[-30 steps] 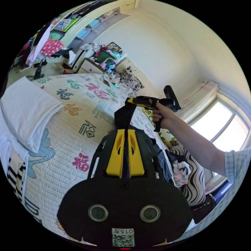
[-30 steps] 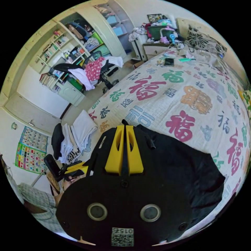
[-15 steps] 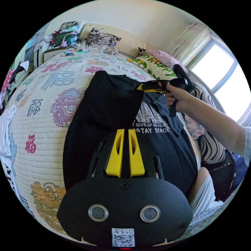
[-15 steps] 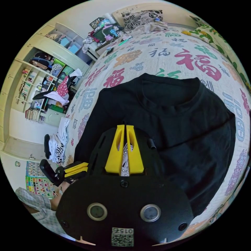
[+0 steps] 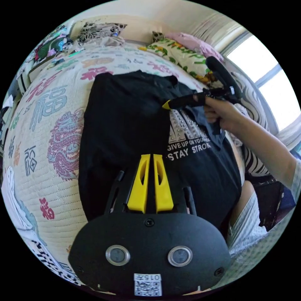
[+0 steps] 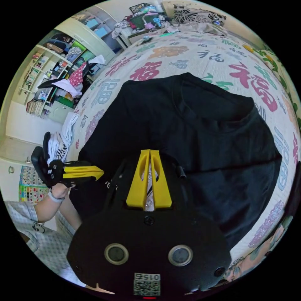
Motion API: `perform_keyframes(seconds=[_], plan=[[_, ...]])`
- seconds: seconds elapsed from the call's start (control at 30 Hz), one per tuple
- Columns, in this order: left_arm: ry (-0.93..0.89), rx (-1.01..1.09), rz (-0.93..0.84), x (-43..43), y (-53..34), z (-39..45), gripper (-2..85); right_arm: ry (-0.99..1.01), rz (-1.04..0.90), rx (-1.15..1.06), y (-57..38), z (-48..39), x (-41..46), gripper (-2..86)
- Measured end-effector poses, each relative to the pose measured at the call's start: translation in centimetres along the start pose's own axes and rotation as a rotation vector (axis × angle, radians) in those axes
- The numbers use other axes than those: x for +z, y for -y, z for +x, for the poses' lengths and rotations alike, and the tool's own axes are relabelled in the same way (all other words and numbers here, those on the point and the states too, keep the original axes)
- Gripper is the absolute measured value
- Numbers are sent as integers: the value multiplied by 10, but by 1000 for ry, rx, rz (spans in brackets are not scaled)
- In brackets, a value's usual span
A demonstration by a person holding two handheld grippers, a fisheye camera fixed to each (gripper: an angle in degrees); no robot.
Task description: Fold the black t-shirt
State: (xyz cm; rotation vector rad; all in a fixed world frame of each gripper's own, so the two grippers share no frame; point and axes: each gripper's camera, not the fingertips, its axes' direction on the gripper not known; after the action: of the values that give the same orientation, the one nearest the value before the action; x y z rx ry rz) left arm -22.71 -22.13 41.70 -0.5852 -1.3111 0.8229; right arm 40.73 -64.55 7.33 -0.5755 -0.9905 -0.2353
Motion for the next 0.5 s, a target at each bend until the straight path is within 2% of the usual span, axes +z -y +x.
perform_keyframes(seconds=[0.1, 0.13, 0.2, 0.27, 0.33, 0.5], plan=[[51, 106, -119, -2, 28, 9, 7, 15, 87, -28, -20, 11, -41, -5], [59, 152, -87, -11, 46, 10, 13, 12, 123, -53, -25, 15, -54, -4], [73, 216, 25, -28, 81, 8, 33, 18, 263, -243, -41, 32, -103, 8], [61, 245, 124, -37, 124, 4, 61, -33, 288, -246, -41, 55, -128, 47], [44, 278, 151, -24, 188, 1, 79, -79, 249, -222, -33, 78, -141, 62], [72, 245, 18, 44, 285, 5, 88, -236, 133, -181, -9, 109, -145, 86]])
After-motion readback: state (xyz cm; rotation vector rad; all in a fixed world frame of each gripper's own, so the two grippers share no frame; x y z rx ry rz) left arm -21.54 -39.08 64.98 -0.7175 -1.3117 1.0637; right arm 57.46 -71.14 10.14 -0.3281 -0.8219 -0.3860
